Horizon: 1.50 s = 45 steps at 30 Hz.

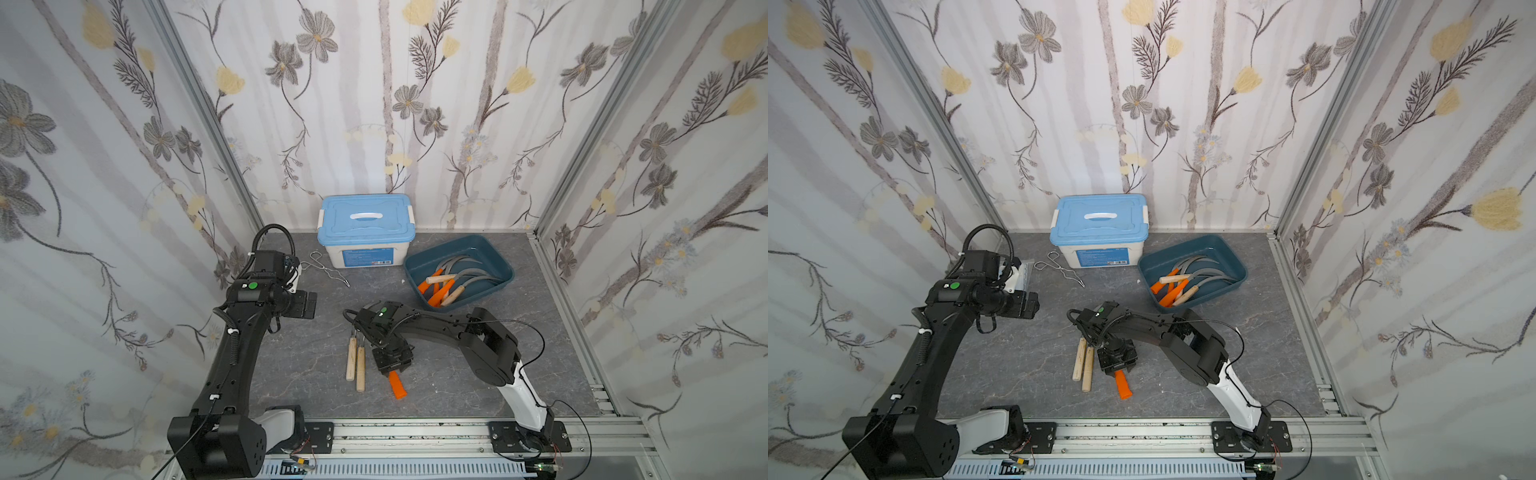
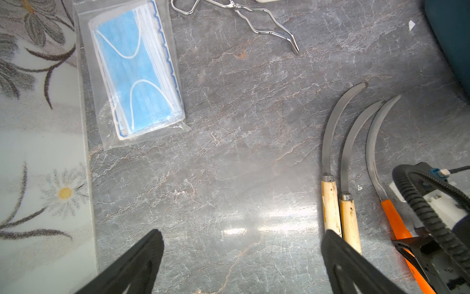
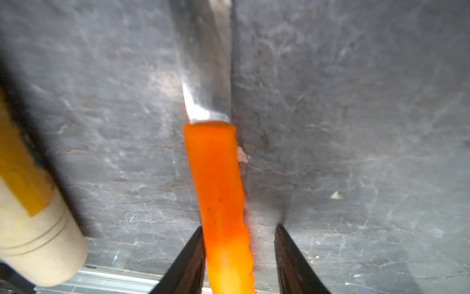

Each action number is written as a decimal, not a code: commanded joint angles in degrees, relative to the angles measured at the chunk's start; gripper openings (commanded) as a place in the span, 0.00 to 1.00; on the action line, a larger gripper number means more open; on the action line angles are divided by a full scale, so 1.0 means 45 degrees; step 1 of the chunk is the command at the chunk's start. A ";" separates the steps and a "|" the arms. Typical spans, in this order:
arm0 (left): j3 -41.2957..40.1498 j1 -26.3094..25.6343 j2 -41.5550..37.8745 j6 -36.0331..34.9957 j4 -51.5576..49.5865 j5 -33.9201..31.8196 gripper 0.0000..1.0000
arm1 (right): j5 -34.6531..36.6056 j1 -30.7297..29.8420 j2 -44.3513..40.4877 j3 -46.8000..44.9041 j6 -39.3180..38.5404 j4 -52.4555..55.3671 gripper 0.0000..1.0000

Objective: Put small sickles into storage boxes
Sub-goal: Pick up the sickle at the center of the board.

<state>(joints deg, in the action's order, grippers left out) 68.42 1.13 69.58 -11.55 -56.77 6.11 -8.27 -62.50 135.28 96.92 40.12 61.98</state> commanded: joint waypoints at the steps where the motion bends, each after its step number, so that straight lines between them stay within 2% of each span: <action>1: 0.0126 0.0004 0.0045 0.0183 0.0365 -0.0012 1.00 | 0.0361 0.0020 -0.0182 -0.0087 0.0348 -0.0096 0.46; 18: 0.0075 0.0004 0.0188 0.0183 0.0548 -0.0126 1.00 | 0.0161 0.0044 -0.0538 -0.0777 0.0823 -0.0804 0.48; 30: -0.0189 0.0001 -0.0016 0.0183 0.0547 -0.0250 1.00 | 0.0046 0.0041 -0.0474 -0.0836 0.0814 -0.0957 0.41; 45: -0.0130 0.0004 0.0064 0.0243 0.0717 -0.0244 1.00 | 0.0103 -0.0056 -0.0437 -0.0855 0.0763 -0.0872 0.42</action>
<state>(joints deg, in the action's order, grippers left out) 67.44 1.13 69.71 -10.52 -54.59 5.15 -7.40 -62.57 133.12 93.21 43.29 59.79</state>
